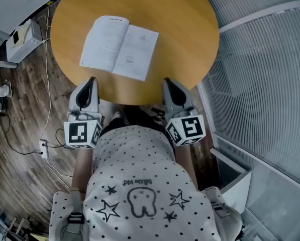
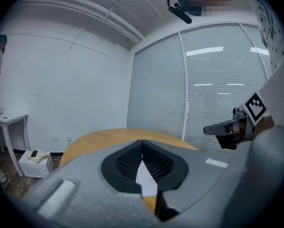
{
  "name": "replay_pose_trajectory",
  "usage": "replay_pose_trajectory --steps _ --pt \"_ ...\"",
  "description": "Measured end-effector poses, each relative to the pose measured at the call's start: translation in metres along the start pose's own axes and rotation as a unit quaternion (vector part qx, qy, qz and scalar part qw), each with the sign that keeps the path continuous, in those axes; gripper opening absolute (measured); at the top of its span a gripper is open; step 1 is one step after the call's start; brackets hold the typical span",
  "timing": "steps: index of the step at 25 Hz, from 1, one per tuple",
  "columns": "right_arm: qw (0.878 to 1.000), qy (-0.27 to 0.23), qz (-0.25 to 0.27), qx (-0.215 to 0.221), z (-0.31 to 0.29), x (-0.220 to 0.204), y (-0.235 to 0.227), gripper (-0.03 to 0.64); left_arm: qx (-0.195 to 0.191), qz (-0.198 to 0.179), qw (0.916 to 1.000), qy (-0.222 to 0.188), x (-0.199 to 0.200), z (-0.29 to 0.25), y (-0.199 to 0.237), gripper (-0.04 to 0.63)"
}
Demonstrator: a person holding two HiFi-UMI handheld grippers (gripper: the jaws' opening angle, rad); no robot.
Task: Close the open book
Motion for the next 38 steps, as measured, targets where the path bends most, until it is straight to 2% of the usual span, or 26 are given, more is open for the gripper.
replay_pose_trajectory --steps 8,19,27,38 --pt "1.0 0.009 -0.003 0.018 -0.025 0.005 -0.043 0.005 0.025 0.006 0.9997 0.003 0.003 -0.036 -0.012 0.011" --pt "0.999 0.025 -0.016 0.022 -0.028 -0.005 -0.064 0.005 0.039 0.007 0.9992 0.005 0.003 -0.048 -0.022 0.011" --pt "1.0 0.02 -0.015 0.014 -0.031 -0.002 -0.064 0.005 0.044 0.011 0.999 -0.002 0.006 -0.051 -0.013 0.011" --pt "0.999 0.028 -0.007 0.019 -0.052 0.015 -0.033 0.005 0.055 0.03 0.998 0.006 0.009 -0.039 0.026 0.011"
Point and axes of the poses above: the fingertips, and each gripper's own axes: z backward along the fingers, y to its left, x out of its top, the point moved 8 cm from there along z, backward along the fingers, and after that the axes turned 2 degrees about -x, right-handed, at the moved point
